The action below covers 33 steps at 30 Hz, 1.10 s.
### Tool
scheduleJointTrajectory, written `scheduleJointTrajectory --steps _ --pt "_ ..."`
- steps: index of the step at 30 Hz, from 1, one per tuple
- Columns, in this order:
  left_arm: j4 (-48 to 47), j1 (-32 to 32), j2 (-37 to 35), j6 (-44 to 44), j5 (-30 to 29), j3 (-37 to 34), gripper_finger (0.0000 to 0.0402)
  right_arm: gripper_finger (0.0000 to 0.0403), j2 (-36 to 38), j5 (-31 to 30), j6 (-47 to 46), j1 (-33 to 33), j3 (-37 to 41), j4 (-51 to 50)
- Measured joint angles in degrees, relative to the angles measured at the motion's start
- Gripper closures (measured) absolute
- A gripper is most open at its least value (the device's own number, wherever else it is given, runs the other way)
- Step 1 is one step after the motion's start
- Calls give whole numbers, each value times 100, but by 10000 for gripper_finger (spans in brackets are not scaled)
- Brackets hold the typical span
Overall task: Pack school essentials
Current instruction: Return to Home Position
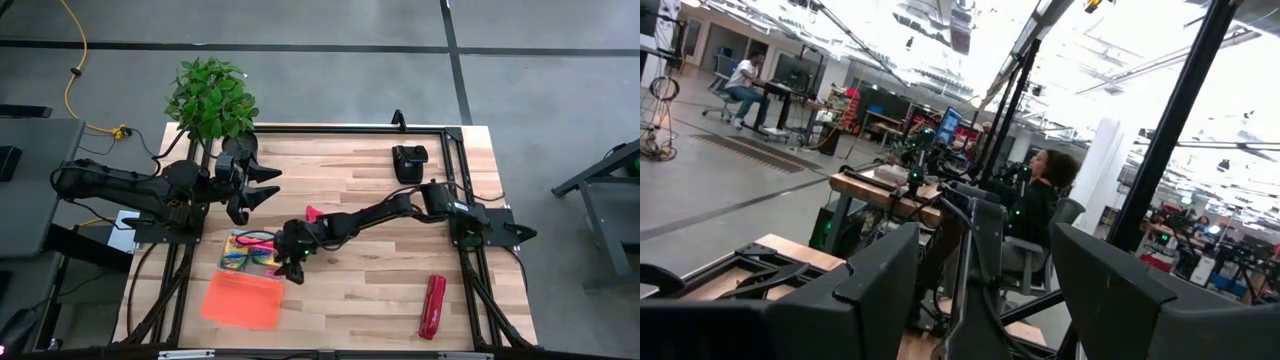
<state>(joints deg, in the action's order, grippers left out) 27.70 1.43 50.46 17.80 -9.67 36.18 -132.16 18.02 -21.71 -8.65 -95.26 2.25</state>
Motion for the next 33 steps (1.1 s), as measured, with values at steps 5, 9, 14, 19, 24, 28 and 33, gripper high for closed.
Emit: scheduleJointTrajectory --steps 5,9,14,19,24,28,33 --pt "9 0 0 0 0 2 181 166 542 -196 774 114 -40 -792" --pt "42 0 -82 -5 0 2 181 169 1250 -783 1571 277 344 -1991" --pt "47 0 -250 -235 1 7 181 181 2780 -1105 1344 507 2191 -1827" --pt "42 0 -385 -481 -2 7 181 191 4648 -1475 31 596 4290 -623" --pt "-186 0 -388 -603 -91 7 181 192 6175 -2212 -659 586 5431 927" --pt "-664 -2 -387 -603 -191 7 181 192 7004 -2741 -260 591 5710 1725" --pt "-1220 -4 -387 -599 -250 4 181 192 7515 -2746 941 588 5628 1725"
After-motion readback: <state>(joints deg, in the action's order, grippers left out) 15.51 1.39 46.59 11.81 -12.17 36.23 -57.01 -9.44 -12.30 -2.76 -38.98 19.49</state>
